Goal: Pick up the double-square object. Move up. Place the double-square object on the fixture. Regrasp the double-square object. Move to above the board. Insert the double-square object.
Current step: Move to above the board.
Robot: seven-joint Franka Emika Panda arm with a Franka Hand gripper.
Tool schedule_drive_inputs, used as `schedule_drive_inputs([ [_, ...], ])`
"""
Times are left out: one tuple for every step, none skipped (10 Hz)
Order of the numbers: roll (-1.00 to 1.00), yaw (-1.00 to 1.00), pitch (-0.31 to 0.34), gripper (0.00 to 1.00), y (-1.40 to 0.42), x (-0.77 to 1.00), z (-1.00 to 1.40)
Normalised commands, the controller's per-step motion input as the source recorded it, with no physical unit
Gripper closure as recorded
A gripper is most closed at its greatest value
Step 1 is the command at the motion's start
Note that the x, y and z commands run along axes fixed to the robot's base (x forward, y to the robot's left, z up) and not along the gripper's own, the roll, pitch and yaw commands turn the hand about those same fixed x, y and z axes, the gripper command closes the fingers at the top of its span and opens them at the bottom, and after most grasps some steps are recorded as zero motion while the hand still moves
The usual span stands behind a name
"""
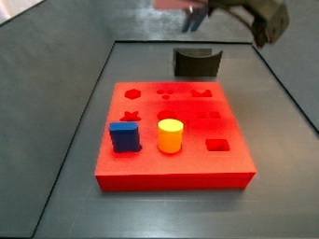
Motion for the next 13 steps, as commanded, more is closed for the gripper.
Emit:
schedule_drive_inputs([
  [-0.12, -0.20, -0.025, 1.00, -0.03, -0.20, 1.00],
  [-0.12, -0.18, 0.022, 1.00, -0.02, -0.19, 1.00],
  [-0.12, -0.16, 0.049, 1.00, -0.01, -0.17, 0.91],
  [-0.09, -0.11, 0.102, 1.00, 0.00, -0.10, 0.59],
  [-0.08, -0.08, 0.129, 1.00, 0.00, -0.06, 0.40],
  [-0.06, -0.04, 0.150, 1.00, 0.00, -0.04, 0.21],
  [-1.00, -0.16, 0.095, 1.00, -1.00, -0.45, 0.48],
  [-1.00, -0.15, 0.092, 1.00, -1.00, -0.45, 0.47],
  [-1.00, -0.14, 0.093, 1.00, -1.00, -0.49, 0.52],
  [-1.00, -0.14, 0.097, 1.00, -1.00, -0.49, 0.49],
  [-1.00, -0.13, 0.105, 1.00, -1.00, -0.49, 0.48],
  [-1.00, -0.12, 0.115, 1.00, -1.00, -0.50, 0.49],
  [-1.00, -0.11, 0.117, 1.00, -0.71, -0.37, 0.36],
])
